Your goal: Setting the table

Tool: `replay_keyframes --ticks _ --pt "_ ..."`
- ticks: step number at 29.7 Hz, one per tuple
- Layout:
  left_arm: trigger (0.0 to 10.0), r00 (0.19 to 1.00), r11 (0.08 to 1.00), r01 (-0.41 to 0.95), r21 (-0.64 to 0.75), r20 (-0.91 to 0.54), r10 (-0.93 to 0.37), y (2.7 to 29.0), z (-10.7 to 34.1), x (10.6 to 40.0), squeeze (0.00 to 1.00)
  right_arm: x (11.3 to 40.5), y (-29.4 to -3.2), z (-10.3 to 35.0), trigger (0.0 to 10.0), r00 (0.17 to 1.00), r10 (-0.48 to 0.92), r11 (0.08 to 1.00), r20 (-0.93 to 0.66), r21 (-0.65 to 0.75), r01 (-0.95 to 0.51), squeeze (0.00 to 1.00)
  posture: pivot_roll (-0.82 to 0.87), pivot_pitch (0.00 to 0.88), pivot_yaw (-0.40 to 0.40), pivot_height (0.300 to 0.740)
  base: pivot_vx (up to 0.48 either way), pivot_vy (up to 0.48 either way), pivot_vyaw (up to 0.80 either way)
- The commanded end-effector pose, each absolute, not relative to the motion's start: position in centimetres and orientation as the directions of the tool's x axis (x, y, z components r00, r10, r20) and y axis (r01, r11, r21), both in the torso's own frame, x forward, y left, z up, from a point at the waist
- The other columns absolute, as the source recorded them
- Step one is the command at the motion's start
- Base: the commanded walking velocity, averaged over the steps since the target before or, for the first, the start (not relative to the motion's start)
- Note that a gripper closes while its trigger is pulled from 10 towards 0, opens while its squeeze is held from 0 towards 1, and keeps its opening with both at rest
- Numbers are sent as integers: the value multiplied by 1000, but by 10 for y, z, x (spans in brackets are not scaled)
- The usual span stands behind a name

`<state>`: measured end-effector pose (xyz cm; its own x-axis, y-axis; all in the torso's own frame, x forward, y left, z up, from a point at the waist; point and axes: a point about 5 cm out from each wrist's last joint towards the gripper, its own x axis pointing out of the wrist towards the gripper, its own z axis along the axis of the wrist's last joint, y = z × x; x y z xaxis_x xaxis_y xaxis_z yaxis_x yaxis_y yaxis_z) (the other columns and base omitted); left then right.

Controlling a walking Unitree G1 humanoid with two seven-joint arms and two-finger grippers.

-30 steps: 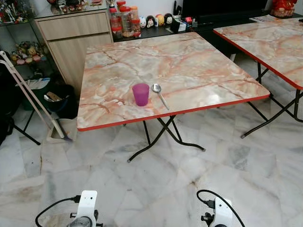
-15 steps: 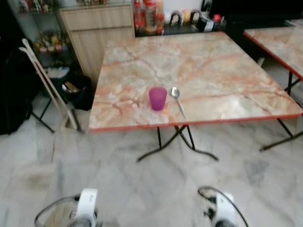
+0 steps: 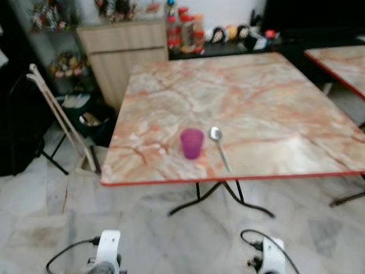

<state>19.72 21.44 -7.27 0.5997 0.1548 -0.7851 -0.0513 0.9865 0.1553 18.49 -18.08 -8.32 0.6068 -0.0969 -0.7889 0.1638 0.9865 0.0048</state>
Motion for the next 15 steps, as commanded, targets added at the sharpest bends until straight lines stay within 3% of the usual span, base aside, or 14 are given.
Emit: replay_keyframes --ticks 1,5,15 --pt "10000 606 988 -52 144 -782 146 209 -72 201 0 180 -190 -85 10000 595 -118 987 -795 -26 161 0 -35 0 47 740 311 0 800" --pt "10000 606 989 -52 138 -783 141 208 -72 201 0 180 -190 -85 10000 597 -121 984 -793 -16 179 0 -35 0 45 740 0 0 606" --pt "10000 607 990 -53 130 -783 136 207 -73 200 0 181 -190 -84 10000 608 -112 985 -786 -7 173 0 -38 0 44 740 0 0 0"
